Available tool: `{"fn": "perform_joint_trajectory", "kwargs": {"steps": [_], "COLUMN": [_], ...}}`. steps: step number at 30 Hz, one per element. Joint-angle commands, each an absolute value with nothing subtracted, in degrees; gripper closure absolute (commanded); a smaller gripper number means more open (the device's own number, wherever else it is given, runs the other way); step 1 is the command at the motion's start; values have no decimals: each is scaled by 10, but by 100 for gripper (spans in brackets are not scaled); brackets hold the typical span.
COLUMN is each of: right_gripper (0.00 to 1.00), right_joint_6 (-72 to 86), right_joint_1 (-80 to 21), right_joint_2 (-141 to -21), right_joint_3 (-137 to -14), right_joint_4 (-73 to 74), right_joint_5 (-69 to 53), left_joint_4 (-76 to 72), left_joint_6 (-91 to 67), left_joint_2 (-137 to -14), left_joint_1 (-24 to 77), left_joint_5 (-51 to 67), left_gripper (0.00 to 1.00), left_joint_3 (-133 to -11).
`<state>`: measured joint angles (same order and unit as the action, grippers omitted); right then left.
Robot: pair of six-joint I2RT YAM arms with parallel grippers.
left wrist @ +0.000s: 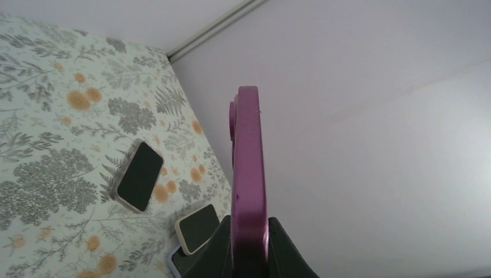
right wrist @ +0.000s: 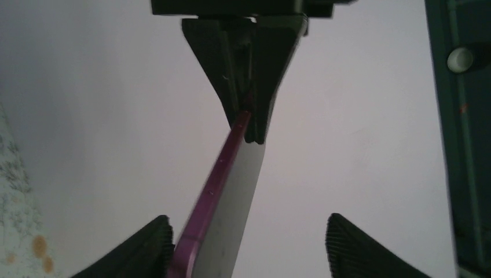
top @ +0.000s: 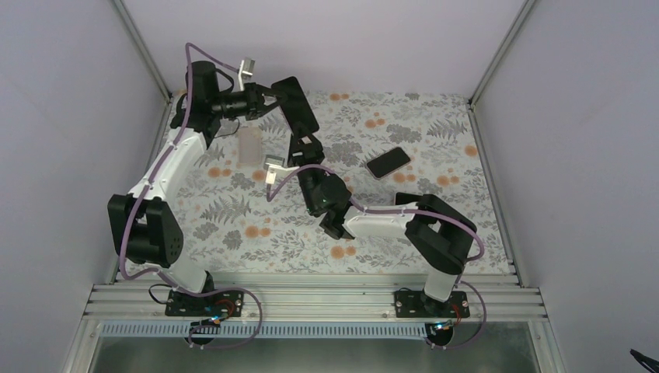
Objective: Take the phone out of the phone case
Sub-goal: Place the phone at the center of the board.
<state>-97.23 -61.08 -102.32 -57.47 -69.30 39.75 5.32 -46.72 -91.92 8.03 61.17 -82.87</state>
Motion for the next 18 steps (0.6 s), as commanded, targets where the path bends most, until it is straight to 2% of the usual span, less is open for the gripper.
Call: {"fn": "perform_joint_trajectory", "kwargs": {"steps": [1,3,6,12,18], "right_gripper": [27,14,0,1,1], "right_joint_6": [-917,-869,-757,-495,-427], "right_joint_1": [-616,-617,-616,-610,-603], "right_joint_2": [-984,-967,-933,-885,-865], "right_joint_3": [-577,-584,-614,-709,-723], "right_joint_4": [-681,-623,-484,-128,-23], "right_joint_5": [403,408,408,330,280], "left_joint_4": [61,77,142,294,344], "left_joint_6": [-440,-418,-338,-138,-20], "left_joint_2": [-924,-925,-927,-920,-889], "left_joint_1": [64,53,43,33,2], "left_joint_5": [604,603,597,565,544], "left_gripper": [98,98,98,98,98], "left_joint_3": [-840,-850,-876,-888,-818]}}
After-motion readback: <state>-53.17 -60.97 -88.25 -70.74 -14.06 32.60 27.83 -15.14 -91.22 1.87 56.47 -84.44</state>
